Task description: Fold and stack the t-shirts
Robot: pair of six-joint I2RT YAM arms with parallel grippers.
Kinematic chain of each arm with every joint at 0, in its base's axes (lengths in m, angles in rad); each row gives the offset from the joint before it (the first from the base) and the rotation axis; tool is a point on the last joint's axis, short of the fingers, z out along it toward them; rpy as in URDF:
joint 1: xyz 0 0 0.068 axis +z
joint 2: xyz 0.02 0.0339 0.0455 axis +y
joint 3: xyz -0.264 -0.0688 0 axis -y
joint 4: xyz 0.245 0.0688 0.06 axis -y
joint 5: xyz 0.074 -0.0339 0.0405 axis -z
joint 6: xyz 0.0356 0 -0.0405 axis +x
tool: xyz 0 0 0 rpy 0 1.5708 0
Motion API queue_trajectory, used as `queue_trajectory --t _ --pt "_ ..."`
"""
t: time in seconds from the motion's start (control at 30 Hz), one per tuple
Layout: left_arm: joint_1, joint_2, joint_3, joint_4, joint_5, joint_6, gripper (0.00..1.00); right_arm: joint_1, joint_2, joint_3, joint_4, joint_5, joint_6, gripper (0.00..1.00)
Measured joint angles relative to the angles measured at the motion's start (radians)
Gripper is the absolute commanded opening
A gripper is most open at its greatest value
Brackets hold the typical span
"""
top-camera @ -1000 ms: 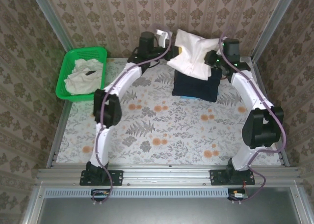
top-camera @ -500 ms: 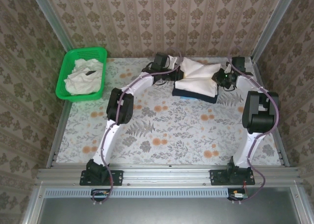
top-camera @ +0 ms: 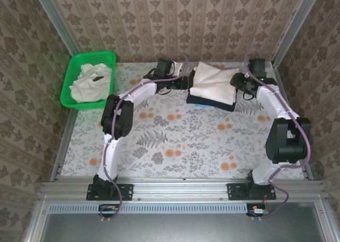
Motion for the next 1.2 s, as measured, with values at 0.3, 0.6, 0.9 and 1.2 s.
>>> queue_trajectory --t 0.3,0.6,0.9,1.2 --pt "-0.026 0.026 -0.085 0.157 0.061 -0.065 0.57 0.071 0.192 0.023 0.003 0.057 -0.007 0.63" --pt "-0.043 0.058 -0.084 0.225 0.116 -0.103 0.49 0.025 0.233 0.027 0.007 0.035 -0.009 0.68" --pt "-0.048 0.057 -0.106 0.298 0.165 -0.168 0.13 0.016 0.211 0.027 0.006 0.025 -0.039 0.71" --pt "-0.04 -0.004 -0.181 0.171 0.119 -0.195 0.21 0.009 0.201 0.036 -0.002 0.029 -0.07 0.73"
